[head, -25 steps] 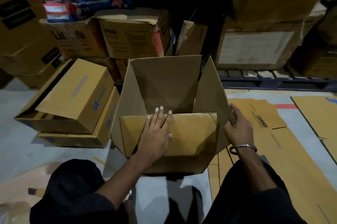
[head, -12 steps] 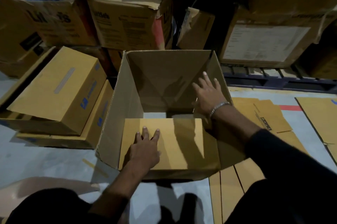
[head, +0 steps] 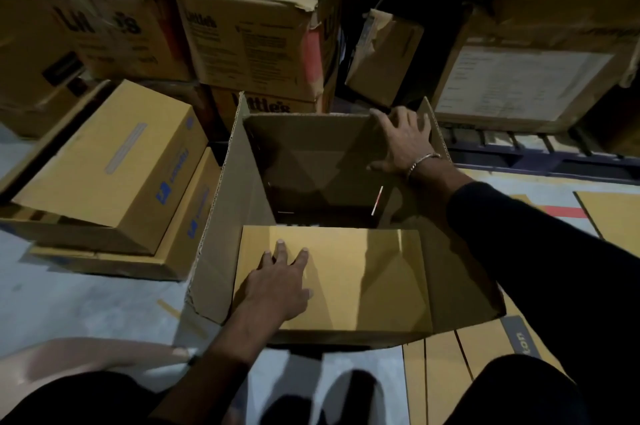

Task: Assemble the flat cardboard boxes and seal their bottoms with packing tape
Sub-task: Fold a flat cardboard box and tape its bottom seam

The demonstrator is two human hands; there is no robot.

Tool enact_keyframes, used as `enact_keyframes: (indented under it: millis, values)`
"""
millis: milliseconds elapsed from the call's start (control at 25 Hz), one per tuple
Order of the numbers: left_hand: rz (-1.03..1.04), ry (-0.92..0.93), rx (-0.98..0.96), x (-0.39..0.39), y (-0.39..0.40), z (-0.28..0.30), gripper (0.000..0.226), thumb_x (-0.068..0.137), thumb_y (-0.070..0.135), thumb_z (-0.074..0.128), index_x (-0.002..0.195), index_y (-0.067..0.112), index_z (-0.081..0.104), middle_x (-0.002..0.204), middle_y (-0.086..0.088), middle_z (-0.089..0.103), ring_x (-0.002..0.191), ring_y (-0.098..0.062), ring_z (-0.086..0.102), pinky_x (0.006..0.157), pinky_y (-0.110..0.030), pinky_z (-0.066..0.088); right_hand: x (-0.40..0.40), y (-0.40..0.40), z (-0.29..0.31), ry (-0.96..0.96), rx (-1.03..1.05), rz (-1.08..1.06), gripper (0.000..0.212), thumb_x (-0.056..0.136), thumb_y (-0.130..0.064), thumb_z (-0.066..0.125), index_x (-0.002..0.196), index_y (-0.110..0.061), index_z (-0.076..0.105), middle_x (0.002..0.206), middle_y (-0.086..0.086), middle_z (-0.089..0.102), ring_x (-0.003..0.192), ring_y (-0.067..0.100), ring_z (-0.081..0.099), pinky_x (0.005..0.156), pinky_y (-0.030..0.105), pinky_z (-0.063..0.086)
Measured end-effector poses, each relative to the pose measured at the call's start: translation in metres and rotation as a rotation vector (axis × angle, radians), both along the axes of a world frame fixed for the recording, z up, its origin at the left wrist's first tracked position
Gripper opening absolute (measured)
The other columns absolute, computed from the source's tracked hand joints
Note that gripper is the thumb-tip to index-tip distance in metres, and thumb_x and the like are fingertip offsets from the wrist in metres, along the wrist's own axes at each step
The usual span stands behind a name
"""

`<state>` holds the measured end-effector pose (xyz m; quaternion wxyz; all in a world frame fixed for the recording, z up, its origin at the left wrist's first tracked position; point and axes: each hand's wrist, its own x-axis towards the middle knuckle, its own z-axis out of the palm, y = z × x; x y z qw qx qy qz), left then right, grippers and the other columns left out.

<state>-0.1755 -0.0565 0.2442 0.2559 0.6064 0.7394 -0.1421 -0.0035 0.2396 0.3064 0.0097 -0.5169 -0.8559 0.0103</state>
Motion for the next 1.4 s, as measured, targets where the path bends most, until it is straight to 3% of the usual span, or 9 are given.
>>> enact_keyframes:
  millis: [120,360,560,680,800,1040,1240,1320,1400]
  values:
    - [-0.001,0.014,-0.005,0.003,0.002,0.002,0.084,0.103,0.054,0.05,0.165,0.033,-0.003,0.173,-0.014,-0.009,0.158,-0.042,0.006,0.119,-0.058,0.031,0.018,-0.044,-0.023,0.037,-0.083,0.053,0.125,0.062,-0.091,0.067,0.159,-0.032,0.016,0.162,0.01,0.02,0.149,0.037,0.02,0.118,0.07,0.019]
    - [0.0,0.056,0.052,0.007,-0.007,0.009,0.082,0.103,0.053,0.051,0.166,0.028,0.005,0.173,-0.018,0.001,0.156,-0.041,0.014,0.119,-0.059,0.03,0.057,-0.1,-0.068,-0.079,-0.364,0.182,0.142,0.057,-0.102,0.054,0.161,-0.036,-0.018,0.171,-0.004,-0.02,0.158,0.027,-0.016,0.118,0.074,0.005]
    - [0.075,0.193,0.556,0.006,-0.015,0.065,0.067,0.103,0.052,0.05,0.161,0.026,0.028,0.171,-0.016,0.015,0.16,-0.033,0.004,0.128,-0.056,0.015,0.056,-0.116,-0.11,-0.004,-0.407,0.143,0.14,0.059,-0.107,0.042,0.161,-0.034,-0.019,0.17,-0.002,-0.024,0.155,0.026,-0.025,0.125,0.064,0.008]
    - [0.256,0.296,0.754,-0.018,-0.023,0.09,0.07,0.098,0.048,0.057,0.157,0.021,0.033,0.167,-0.022,0.024,0.158,-0.039,0.013,0.124,-0.057,0.023,0.052,-0.125,-0.121,0.013,-0.386,0.131,0.134,0.07,-0.095,0.052,0.163,-0.027,-0.016,0.17,0.004,-0.022,0.155,0.03,-0.024,0.128,0.054,0.004]
    - [0.39,0.181,0.691,-0.018,-0.031,0.087,0.077,0.096,0.043,0.063,0.158,0.01,0.03,0.162,-0.024,0.029,0.148,-0.042,0.033,0.115,-0.054,0.042,0.045,-0.133,-0.124,0.009,-0.376,0.107,0.13,0.078,-0.084,0.059,0.164,-0.02,-0.015,0.171,0.009,-0.021,0.156,0.034,-0.022,0.127,0.049,0.0]
    - [0.075,-0.151,0.56,0.039,-0.025,0.057,0.08,0.106,0.049,0.046,0.166,0.02,0.001,0.164,-0.004,0.033,0.141,-0.026,0.043,0.107,-0.046,0.048,0.044,-0.146,-0.093,-0.063,-0.336,0.079,0.122,0.085,-0.078,0.058,0.163,-0.021,-0.015,0.17,0.012,-0.02,0.156,0.036,-0.018,0.126,0.055,0.007]
    - [-0.011,-0.164,0.423,0.049,-0.021,0.013,0.067,0.112,0.036,0.033,0.167,0.022,-0.003,0.164,-0.004,0.035,0.141,-0.028,0.042,0.102,-0.046,0.049,0.062,-0.2,-0.018,0.495,0.07,-0.183,0.095,0.095,-0.048,0.062,0.165,-0.032,0.0,0.173,0.007,-0.002,0.159,0.027,0.002,0.122,0.057,0.017]
    - [-0.103,-0.144,0.324,0.048,-0.021,-0.004,0.072,0.109,0.022,0.04,0.166,0.023,-0.003,0.171,-0.004,0.023,0.152,-0.026,0.029,0.11,-0.047,0.046,0.084,-0.232,0.003,0.555,0.215,-0.397,0.089,0.093,-0.048,0.06,0.164,-0.026,0.012,0.17,0.013,0.012,0.157,0.032,0.015,0.12,0.056,0.021]
    - [-0.171,-0.094,0.25,0.045,-0.022,-0.019,0.079,0.104,0.014,0.045,0.167,0.023,-0.002,0.174,-0.004,0.012,0.158,-0.025,0.017,0.113,-0.046,0.044,0.104,-0.252,0.015,0.529,0.082,-0.578,0.086,0.093,-0.049,0.063,0.161,-0.02,0.02,0.163,0.019,0.03,0.147,0.037,0.036,0.114,0.057,0.034]
